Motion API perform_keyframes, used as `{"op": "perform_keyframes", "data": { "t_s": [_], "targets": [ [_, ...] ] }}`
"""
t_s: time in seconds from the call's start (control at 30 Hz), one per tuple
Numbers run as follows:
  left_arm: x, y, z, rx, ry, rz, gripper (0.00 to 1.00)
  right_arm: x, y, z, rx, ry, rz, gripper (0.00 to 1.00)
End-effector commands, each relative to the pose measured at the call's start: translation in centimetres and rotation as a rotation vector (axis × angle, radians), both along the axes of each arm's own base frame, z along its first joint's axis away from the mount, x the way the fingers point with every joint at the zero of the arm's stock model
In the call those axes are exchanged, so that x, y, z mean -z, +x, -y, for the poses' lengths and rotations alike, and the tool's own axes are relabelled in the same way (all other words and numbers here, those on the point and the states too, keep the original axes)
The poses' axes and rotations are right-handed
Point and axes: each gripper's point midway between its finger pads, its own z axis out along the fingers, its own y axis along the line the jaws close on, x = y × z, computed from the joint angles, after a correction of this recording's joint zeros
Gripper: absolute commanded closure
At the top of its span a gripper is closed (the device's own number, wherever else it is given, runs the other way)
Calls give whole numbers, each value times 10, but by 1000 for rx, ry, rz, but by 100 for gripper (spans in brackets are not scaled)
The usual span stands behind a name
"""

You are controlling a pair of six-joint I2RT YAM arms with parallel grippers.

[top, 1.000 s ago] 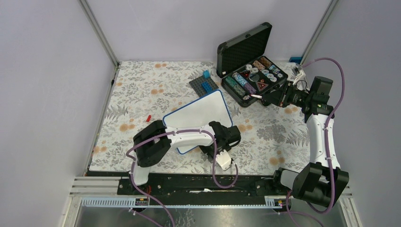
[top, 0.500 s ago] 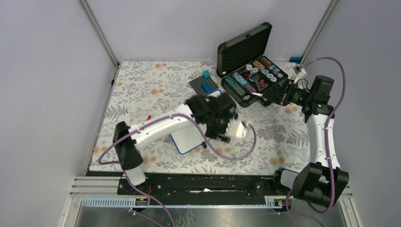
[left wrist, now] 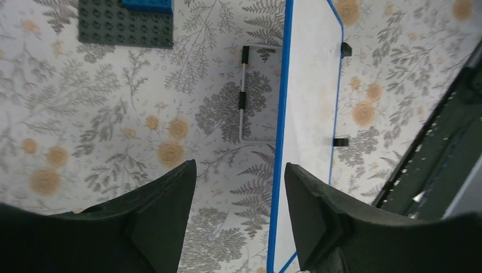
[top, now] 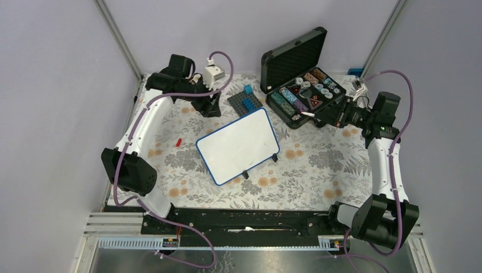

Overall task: Write a sentence on the whiteboard
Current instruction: Adjust the whiteboard at the center of the board, then adjust the whiteboard on the whiteboard stand.

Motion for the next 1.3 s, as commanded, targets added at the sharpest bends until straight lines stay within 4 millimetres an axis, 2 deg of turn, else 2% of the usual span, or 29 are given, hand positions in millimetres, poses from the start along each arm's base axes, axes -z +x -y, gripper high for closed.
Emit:
{"op": "perform_keyframes", "data": {
  "t_s": [0.0,0.3,0.63,0.8,0.97,1.27],
  "targets": [
    [-4,-8,2,7,-195,-137,37,-5,-6,-5,-43,23,24,100],
    [22,-22,9,52,-300,-311,42,9,-15,-9,-67,-1,-2,100],
    [49,-28,17,49,-317,-376,50,20,-24,-27,-132,-62,-13,100],
    [55,-33,25,66,-318,-395,63,21,-24,-30,-140,-66,-13,100],
    [55,-33,33,68,-323,-393,80,22,-24,-30,-140,-68,-13,100],
    [47,-28,45,73,-356,-368,98,22,-23,-29,-142,-69,-11,100]
  ]
}}
